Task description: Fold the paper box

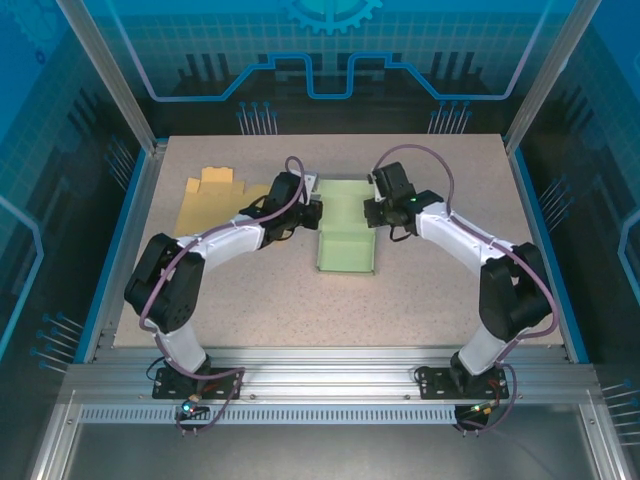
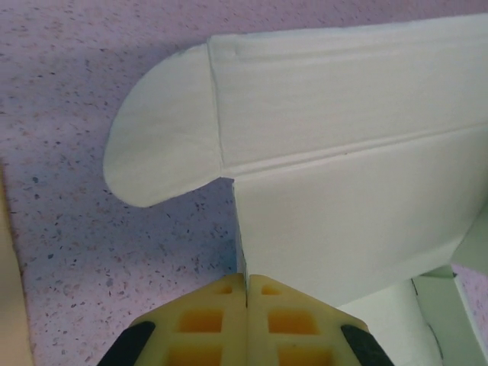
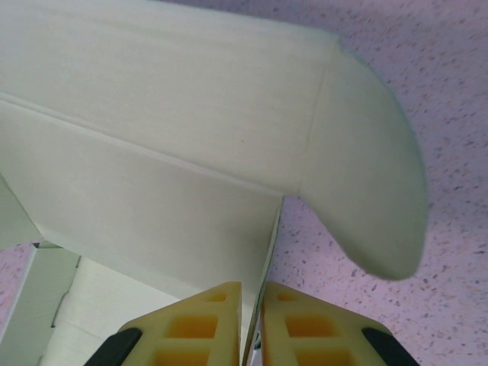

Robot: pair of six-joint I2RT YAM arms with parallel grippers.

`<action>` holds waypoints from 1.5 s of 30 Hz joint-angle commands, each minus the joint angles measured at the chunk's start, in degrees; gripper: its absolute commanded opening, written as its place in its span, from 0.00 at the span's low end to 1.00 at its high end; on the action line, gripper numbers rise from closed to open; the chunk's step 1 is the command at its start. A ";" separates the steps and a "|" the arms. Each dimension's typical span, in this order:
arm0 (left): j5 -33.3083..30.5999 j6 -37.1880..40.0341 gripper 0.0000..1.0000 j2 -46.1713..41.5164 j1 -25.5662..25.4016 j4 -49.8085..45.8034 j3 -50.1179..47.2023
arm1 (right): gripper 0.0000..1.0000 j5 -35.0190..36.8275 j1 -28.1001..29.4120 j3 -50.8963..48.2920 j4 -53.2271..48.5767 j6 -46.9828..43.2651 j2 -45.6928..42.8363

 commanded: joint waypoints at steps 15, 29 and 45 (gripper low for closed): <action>-12.52 -13.89 0.01 0.56 -8.54 17.07 -4.20 | 0.14 12.64 10.87 -7.68 22.78 3.09 -0.71; -14.93 -11.76 0.01 -5.09 -12.71 32.52 -20.84 | 0.14 15.01 14.31 -17.75 29.81 8.07 -4.90; -13.20 -9.62 0.06 -7.46 -16.68 36.23 -30.36 | 0.19 19.51 22.27 -33.92 31.81 16.80 -14.77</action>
